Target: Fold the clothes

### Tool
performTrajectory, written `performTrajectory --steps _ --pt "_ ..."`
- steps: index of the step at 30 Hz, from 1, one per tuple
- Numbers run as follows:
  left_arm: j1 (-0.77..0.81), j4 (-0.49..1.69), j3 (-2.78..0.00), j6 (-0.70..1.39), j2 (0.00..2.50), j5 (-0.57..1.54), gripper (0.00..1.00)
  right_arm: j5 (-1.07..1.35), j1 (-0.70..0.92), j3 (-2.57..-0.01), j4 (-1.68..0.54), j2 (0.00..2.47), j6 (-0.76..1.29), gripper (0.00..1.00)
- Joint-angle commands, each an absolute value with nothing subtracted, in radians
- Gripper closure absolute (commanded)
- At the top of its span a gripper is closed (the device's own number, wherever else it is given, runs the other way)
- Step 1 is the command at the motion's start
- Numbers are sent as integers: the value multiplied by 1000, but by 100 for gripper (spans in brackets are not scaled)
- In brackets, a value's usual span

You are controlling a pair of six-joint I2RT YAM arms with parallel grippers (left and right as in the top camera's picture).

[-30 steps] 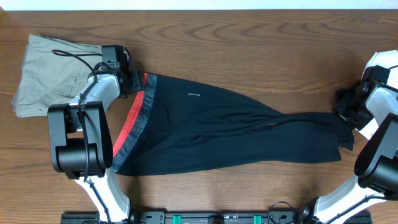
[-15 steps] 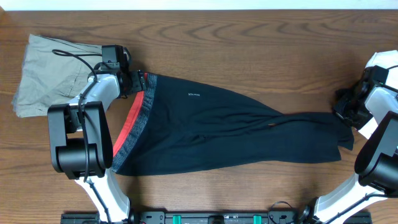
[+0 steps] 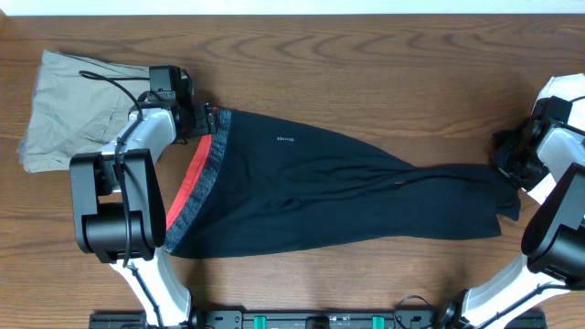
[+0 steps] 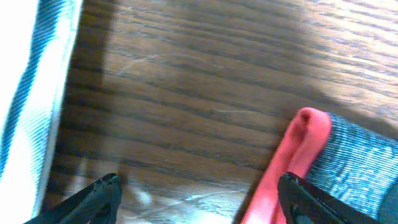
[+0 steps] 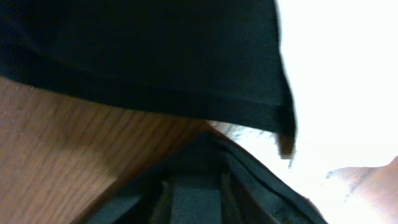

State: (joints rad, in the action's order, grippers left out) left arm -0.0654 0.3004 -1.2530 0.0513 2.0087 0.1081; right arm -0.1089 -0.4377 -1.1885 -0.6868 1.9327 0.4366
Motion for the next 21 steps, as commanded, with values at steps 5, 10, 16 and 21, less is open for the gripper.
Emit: performTrajectory --steps 5,10,16,21 --pt "-66 307 -1288 38 1940 187 23 -109 -442 -1174 -684 1985 432 60" --pt "-62 297 -1288 39 1880 201 24 -108 -442 -1174 -684 1985 432 59" --pt "-32 297 -1285 38 1904 202 24 -104 -442 -1174 -685 1985 432 55" --pt "1 286 -1285 38 1940 202 24 -104 -442 -1174 -690 1985 432 51"
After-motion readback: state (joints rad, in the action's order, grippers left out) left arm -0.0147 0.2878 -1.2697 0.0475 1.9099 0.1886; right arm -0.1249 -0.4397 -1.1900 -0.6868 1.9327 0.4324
